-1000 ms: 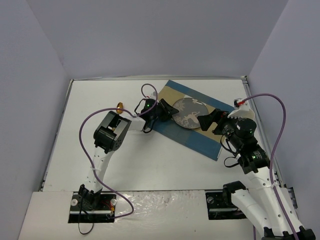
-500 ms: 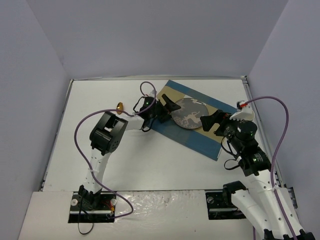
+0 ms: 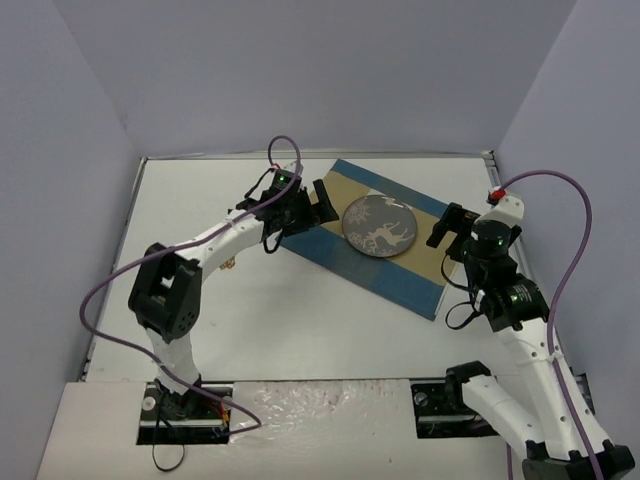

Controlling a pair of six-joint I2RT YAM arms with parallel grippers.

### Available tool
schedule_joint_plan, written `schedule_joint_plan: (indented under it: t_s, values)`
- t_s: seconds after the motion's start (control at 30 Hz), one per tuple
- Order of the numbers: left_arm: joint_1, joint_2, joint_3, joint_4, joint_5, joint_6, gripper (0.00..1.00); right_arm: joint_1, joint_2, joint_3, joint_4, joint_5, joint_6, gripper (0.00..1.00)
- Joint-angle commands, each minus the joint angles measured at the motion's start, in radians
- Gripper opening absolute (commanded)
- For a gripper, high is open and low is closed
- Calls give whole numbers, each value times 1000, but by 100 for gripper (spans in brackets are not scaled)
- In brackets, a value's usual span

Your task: Set the dinner table for one person

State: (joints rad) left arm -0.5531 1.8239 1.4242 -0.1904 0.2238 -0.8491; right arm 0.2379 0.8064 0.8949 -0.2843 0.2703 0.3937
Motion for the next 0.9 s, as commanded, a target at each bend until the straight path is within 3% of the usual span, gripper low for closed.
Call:
schedule_joint_plan:
  t_s: [0.0, 0.17, 0.4, 0.47, 0.67, 0.87]
  values:
    - [17, -183, 68, -313, -124, 265, 97, -52, 135, 63, -42, 145, -55, 100]
    - [100, -400, -45, -400, -189, 403, 97, -187, 265, 59, 39, 98, -60, 99]
    - [320, -634, -196, -473, -135, 524, 97, -318, 404, 74, 122, 84, -90, 92]
    - [321, -682, -239, -460, -197, 538, 97, -364, 448, 76, 149, 37, -97, 91]
    - [326, -692, -322, -416, -168, 543, 97, -436, 562, 67, 216, -17, -166, 87]
    - [329, -725, -332, -419, -212, 549, 97, -505, 639, 54, 316, -123, -231, 76]
